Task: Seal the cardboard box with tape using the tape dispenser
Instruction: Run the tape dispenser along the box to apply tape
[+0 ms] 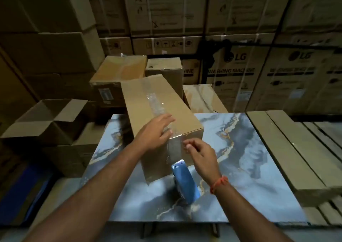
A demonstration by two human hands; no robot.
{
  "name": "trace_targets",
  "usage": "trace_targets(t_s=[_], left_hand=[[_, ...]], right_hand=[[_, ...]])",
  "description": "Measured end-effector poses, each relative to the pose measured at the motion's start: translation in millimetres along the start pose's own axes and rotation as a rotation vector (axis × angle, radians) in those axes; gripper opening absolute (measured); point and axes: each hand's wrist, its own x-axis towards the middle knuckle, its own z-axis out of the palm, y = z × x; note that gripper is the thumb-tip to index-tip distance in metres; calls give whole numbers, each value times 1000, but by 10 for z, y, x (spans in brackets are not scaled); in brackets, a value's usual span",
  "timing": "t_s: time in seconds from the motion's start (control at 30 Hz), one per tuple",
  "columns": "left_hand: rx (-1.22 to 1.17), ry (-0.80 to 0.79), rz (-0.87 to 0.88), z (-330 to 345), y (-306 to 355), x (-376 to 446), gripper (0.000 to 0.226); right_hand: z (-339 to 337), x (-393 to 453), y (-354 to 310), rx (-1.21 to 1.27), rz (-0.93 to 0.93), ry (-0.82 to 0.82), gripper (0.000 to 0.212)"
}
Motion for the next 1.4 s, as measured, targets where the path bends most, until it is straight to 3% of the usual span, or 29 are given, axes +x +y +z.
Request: trace_targets(t_s=[0.2,0.37,0.9,1.17,1.4], left_hand=[[-19,-110,47,91,-349,145,43],[74,-165,50,212,-447,384,57],[117,-206,30,350,-559,505,76],[125,-186,27,328,-509,487,67],[121,-206,10,294,-473,475,70]], right_hand=[[154,-182,385,-28,162,89,18],[141,-315,703,-143,232,81,13],[73,-607,1033,-110,425,-130,27],[11,-637,1009,35,340,-231,18],[-39,-548,1094,68,378,-381,26]])
